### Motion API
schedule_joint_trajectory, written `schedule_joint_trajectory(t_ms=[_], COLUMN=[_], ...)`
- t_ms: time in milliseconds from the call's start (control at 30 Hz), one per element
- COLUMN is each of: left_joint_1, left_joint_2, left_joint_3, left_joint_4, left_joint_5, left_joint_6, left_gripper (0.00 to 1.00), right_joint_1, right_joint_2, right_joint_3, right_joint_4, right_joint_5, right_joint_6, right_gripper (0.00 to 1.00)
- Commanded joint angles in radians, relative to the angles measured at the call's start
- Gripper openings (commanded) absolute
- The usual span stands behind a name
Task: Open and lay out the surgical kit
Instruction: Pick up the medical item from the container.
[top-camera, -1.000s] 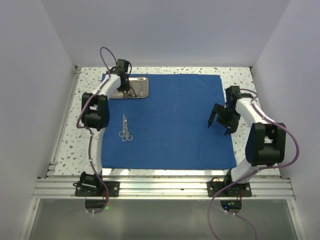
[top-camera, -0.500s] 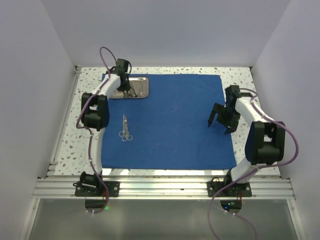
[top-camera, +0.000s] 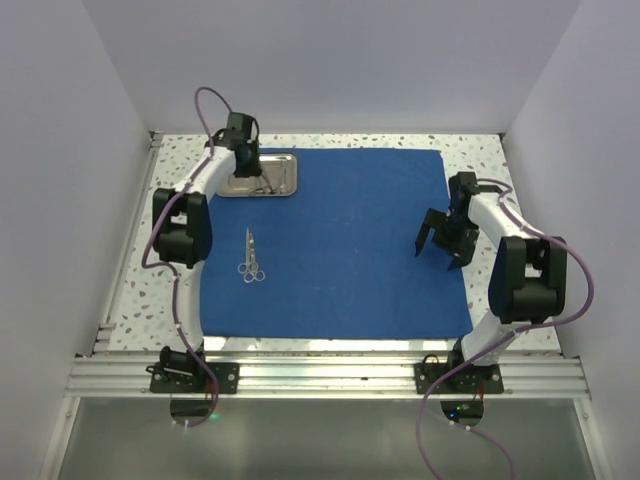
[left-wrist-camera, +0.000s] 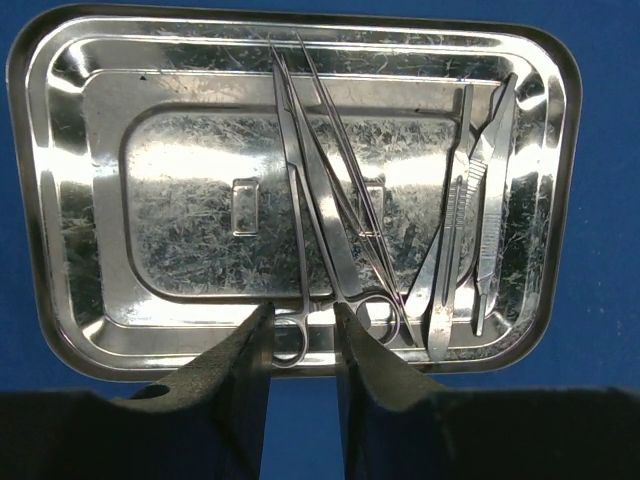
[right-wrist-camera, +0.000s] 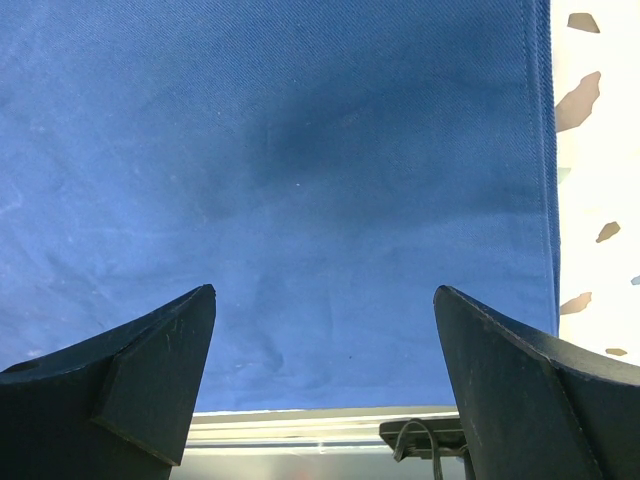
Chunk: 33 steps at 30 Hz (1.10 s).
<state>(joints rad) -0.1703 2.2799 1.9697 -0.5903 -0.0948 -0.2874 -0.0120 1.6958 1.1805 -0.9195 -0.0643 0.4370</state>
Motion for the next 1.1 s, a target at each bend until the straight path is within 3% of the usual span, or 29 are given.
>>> schedule_joint_trajectory(t_ms=[0,633,1067], left_joint_1=[0.002,-0.001,-0.006], left_joint_2=[-0.028,0.047,0.154], left_joint_3=[-0.028,-0.063,0.015], left_joint_4=[0.012,-0.006,-0.068], left_joint_5=[0.056,0.043,-0.057], left_joint_6=[0.042,0.099,0.131], left_gripper=[0.33,0.35,0.38], right_joint_1=[0.004,0.004,0.004], right_joint_2=[0.001,-0.007,-0.013], right_joint_3=[0.036,0.028,0.019], right_joint_4=[-0.001,-0.005,-0.005], right_joint_5=[-0.009,-0.014,-0.02], right_joint_6=[0.0,-0.003,-0.003], right_gripper=[0.95,0.94,0.95])
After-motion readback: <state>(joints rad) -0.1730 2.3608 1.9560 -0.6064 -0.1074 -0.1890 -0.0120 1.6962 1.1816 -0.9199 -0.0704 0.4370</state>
